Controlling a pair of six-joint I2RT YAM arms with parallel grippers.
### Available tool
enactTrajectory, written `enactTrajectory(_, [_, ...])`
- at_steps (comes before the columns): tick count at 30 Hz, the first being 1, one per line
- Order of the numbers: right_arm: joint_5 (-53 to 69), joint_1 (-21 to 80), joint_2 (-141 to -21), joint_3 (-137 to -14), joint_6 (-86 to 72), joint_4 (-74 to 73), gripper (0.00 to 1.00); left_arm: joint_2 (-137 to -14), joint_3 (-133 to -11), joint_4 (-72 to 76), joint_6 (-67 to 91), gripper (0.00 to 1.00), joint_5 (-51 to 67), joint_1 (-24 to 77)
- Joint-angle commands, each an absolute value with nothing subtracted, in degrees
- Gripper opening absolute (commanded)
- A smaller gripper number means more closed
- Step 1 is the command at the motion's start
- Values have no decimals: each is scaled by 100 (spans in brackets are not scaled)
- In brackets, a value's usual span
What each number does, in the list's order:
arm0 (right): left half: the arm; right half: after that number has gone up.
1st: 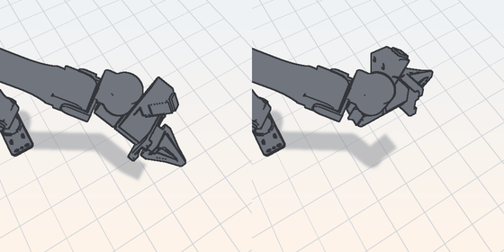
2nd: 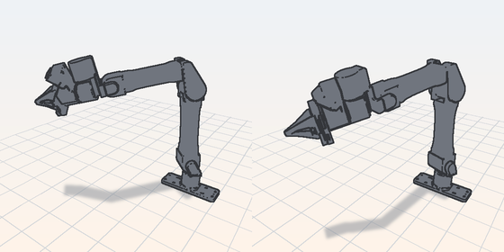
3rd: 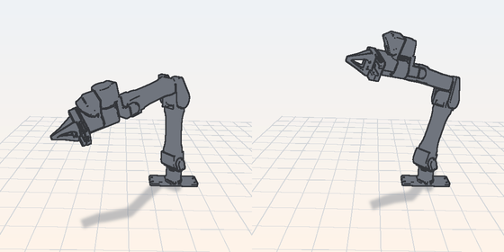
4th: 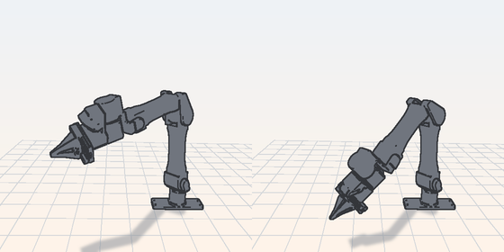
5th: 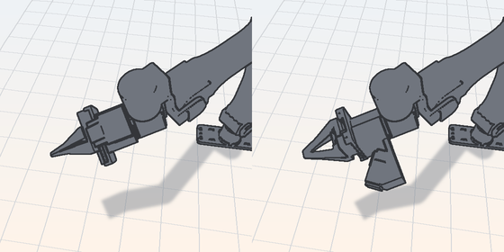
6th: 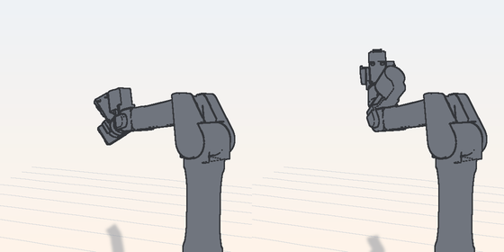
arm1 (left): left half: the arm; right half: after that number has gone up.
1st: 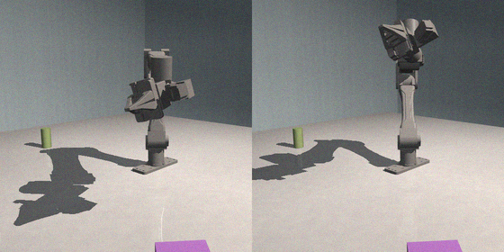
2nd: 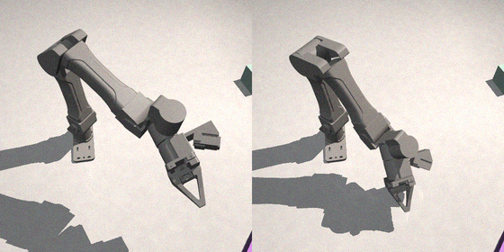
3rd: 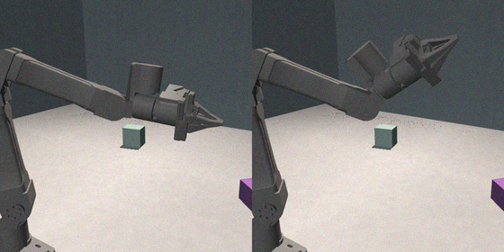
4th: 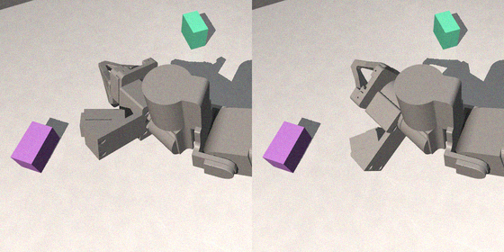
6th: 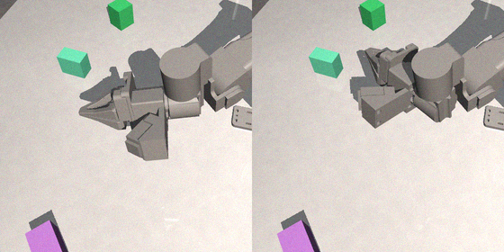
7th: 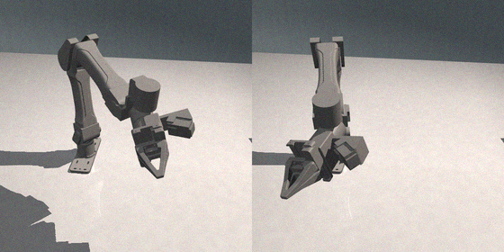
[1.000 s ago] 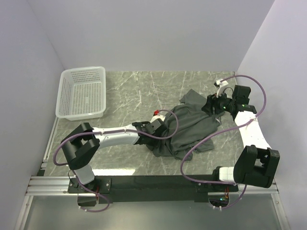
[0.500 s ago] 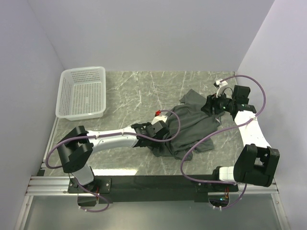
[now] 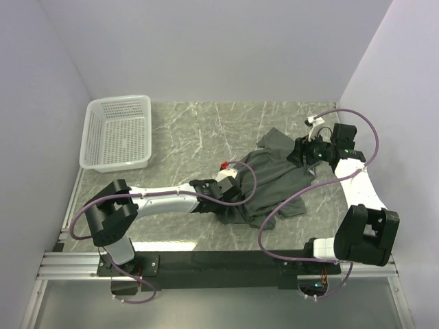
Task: Fold and stack the t-shirts
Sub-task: Flatten the tshirt out
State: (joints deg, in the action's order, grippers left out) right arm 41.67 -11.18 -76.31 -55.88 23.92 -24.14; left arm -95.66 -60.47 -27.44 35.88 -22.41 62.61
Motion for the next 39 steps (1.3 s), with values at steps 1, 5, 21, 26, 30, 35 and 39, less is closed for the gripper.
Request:
enactTrajectory(1, [4272, -1160, -7673, -5581, 2452, -2391, 68, -9650, -5959, -2593, 3700, 42, -2312, 6293])
enactTrajectory(5, [4271, -1160, -7673, -5581, 2461, -2399, 68, -9694, -5880, -2496, 3709, 43, -2259, 6293])
enactTrajectory(21, [4280, -1160, -7690, -5599, 2443, -2399, 68, -9871, -5924, -2399, 3674, 27, -2522, 6293])
enactTrajectory(26, [4359, -1151, -7682, -5607, 2479, -2435, 68, -9405, -5880, -2470, 3402, 9, -2681, 6293])
enactTrajectory(30, [4438, -1143, -7708, -5651, 2619, -2548, 68, -9097, -5766, -2330, 2849, 3, -2287, 6031])
enactTrajectory(35, [4316, -933, -7857, -5905, 2873, -2724, 68, -8956, -5695, -2118, 2523, 1, -1320, 5520])
enactTrajectory(39, [3824, -687, -8524, -6755, 2865, -3005, 68, -8781, -5765, -2039, 2435, 1, -819, 5117])
